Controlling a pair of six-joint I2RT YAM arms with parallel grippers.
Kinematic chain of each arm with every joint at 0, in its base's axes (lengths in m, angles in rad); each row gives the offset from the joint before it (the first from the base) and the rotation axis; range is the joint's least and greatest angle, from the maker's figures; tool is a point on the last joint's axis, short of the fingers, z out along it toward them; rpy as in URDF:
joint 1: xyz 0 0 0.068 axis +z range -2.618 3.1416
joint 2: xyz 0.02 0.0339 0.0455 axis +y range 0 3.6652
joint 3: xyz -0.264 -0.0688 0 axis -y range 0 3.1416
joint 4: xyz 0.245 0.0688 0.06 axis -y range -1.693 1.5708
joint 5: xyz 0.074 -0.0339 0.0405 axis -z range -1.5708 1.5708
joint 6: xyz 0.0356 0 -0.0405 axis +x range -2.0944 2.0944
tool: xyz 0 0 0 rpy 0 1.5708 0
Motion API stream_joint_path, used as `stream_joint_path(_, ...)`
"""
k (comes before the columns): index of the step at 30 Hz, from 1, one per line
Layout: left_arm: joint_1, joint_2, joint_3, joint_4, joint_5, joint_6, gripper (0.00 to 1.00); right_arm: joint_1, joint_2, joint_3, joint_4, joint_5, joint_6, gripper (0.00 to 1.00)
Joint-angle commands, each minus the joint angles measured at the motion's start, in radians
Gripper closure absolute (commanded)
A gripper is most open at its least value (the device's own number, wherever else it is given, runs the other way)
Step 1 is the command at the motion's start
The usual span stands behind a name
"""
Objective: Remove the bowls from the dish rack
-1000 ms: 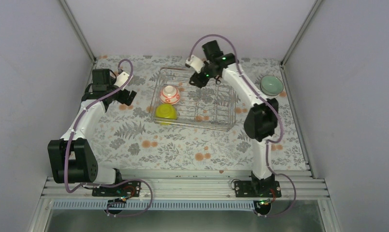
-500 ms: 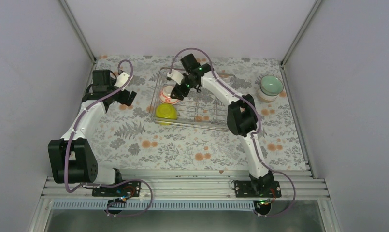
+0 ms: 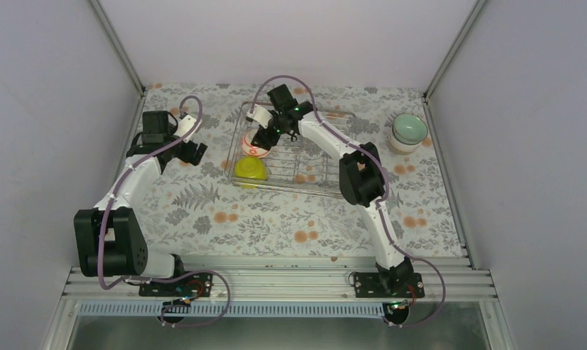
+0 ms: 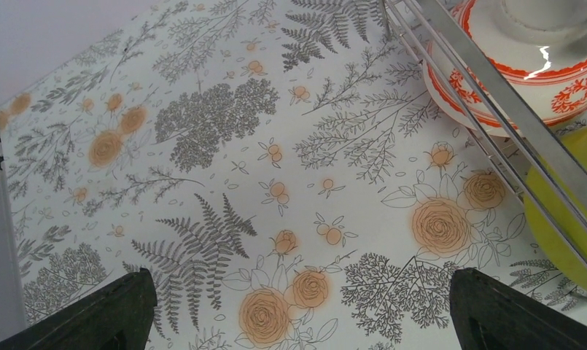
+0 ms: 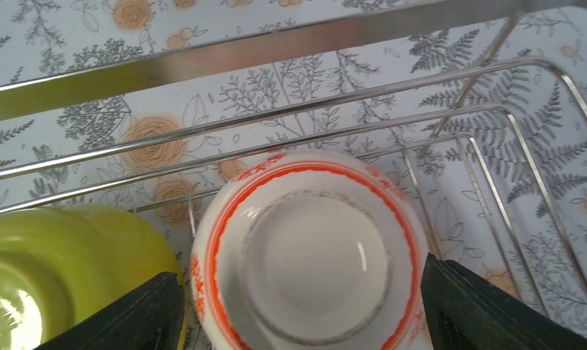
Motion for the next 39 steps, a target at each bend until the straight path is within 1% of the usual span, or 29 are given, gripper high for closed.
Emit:
stream_joint_path(1,-0.001,-0.019,-0.030,0.050,-0.004,-0.017,0.00,0.009,0.040,0.039,0.038,0.038,0.018,0.20)
stream_joint_path(4,-0.001,-0.025,-0.033,0.047,0.001,-0.017,0.00,0.010,0.046,0.027,0.065,0.032,0.022,0.20)
stream_joint_path(8,-0.001,-0.029,-0.040,0.044,0.002,-0.013,0.00,0.009,0.091,0.081,0.035,0.027,0.023,0.21)
stream_joint_path(10,-0.001,-0.033,-0.044,0.047,0.000,-0.012,0.00,0.009,0.097,0.078,0.045,0.027,0.025,0.21)
stream_joint_path(12,-0.001,-0.038,-0.048,0.048,0.001,-0.013,0.00,0.009,0.100,0.075,0.052,0.025,0.024,0.23)
stream_joint_path(15,-0.001,-0.040,-0.054,0.050,0.006,-0.013,0.00,0.009,0.111,0.086,0.051,0.020,0.025,0.30)
stream_joint_path(19,-0.001,-0.041,-0.058,0.052,0.004,-0.008,0.00,0.009,0.116,0.087,0.057,0.019,0.026,0.34)
stream_joint_path(23,-0.001,-0.042,-0.059,0.050,0.009,-0.009,0.00,0.009,0.124,0.103,0.048,0.018,0.025,0.54)
stream_joint_path(25,-0.002,-0.042,-0.058,0.049,0.011,-0.009,0.00,0.009,0.122,0.103,0.037,0.017,0.026,0.62)
stream_joint_path(27,-0.001,-0.036,-0.053,0.043,0.019,-0.009,0.00,0.009,0.115,0.098,0.025,0.018,0.022,0.67)
stream_joint_path(29,-0.001,-0.030,-0.040,0.031,0.029,-0.010,0.00,0.008,0.095,0.068,0.030,0.032,0.017,0.74)
stream_joint_path(32,-0.004,-0.028,-0.021,0.015,0.042,-0.015,0.00,0.005,0.058,0.030,0.027,0.049,0.011,0.81)
stream_joint_path(35,-0.016,-0.034,0.012,-0.012,0.059,-0.021,0.00,-0.004,-0.019,-0.045,0.058,0.057,0.014,0.86)
stream_joint_path(39,-0.074,-0.023,0.113,-0.099,0.080,-0.032,0.00,-0.020,-0.128,-0.100,0.078,0.073,0.003,0.92)
